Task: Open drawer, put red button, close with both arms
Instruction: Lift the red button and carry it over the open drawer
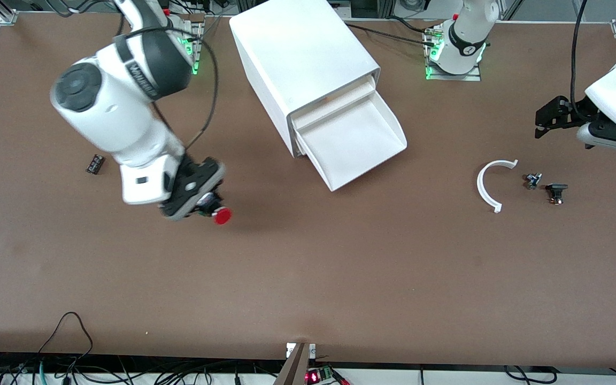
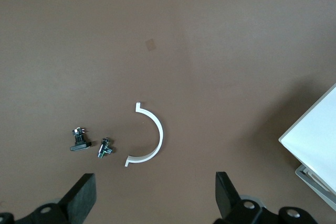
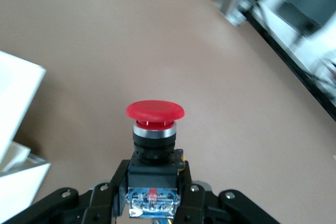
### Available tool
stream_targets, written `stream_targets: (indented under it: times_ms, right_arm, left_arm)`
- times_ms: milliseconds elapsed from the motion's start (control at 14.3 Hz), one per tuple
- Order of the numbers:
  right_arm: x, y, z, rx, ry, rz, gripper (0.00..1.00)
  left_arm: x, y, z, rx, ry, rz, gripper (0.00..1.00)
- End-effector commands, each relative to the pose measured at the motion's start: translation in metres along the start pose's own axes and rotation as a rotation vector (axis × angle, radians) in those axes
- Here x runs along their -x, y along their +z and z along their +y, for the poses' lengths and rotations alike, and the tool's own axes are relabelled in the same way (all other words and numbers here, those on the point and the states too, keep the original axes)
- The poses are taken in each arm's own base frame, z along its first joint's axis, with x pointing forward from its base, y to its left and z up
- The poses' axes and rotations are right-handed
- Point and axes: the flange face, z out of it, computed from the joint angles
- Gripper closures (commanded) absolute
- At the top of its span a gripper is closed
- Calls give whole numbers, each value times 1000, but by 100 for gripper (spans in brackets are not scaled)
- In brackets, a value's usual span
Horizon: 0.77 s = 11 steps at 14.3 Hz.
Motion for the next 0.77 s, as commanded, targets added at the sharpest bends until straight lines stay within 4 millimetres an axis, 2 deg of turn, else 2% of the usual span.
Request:
stream_targets:
  times_ms: [0, 140, 210, 491, 631, 701]
  right_arm:
    - [-43, 17, -34, -43, -187, 33, 93]
    - [-61, 21, -68, -37, -306, 29, 93]
    - [-66, 22, -82, -8, -351, 10, 93]
    - [-78, 41, -156, 47, -543, -108, 93]
    - [-83, 53, -184, 52, -605, -143, 93]
    - [-86, 62, -191, 36, -629, -149, 93]
  left_arm:
    - [0, -7, 0, -29, -7, -2, 0]
    - [0, -7, 0, -28, -7, -2, 0]
    - [0, -7, 0, -28, -7, -2, 0]
    - [0, -7, 0, -29, -7, -2, 0]
    - [0, -7, 0, -28, -7, -1, 0]
    - [0, -7, 0, -28, -7, -2, 0]
